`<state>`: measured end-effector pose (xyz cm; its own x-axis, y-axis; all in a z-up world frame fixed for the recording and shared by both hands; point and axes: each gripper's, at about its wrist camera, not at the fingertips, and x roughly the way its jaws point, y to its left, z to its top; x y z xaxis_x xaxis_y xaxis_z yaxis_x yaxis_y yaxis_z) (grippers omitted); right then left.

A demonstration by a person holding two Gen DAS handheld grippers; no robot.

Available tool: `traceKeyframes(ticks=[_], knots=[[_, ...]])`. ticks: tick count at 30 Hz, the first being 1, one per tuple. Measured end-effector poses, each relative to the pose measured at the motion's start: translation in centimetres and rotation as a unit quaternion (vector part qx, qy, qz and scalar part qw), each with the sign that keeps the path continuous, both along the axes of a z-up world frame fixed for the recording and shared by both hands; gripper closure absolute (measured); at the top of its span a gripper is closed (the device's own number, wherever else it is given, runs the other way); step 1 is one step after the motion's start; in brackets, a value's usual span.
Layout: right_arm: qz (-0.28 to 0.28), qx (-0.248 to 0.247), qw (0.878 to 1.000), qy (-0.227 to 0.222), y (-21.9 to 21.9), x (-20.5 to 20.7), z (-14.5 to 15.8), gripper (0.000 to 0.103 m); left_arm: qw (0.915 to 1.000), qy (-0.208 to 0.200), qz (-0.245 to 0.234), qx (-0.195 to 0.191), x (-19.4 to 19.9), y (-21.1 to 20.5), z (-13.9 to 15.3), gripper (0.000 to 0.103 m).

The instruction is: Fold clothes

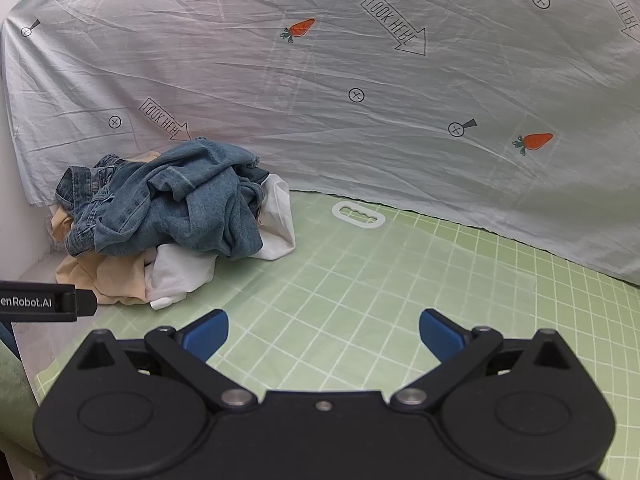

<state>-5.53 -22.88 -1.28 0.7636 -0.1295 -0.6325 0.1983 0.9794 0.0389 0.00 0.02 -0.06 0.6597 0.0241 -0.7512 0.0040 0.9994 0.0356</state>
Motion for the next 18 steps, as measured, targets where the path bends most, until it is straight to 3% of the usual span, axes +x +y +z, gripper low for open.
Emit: traceKeyframes(ticks=[18], knots=[[0.001, -0.001, 1.0, 0.0, -0.65, -0.31, 0.38, 0.0, 1.0, 0.003, 0.0, -0.001, 0.05, 0.23, 0.01, 0.0]])
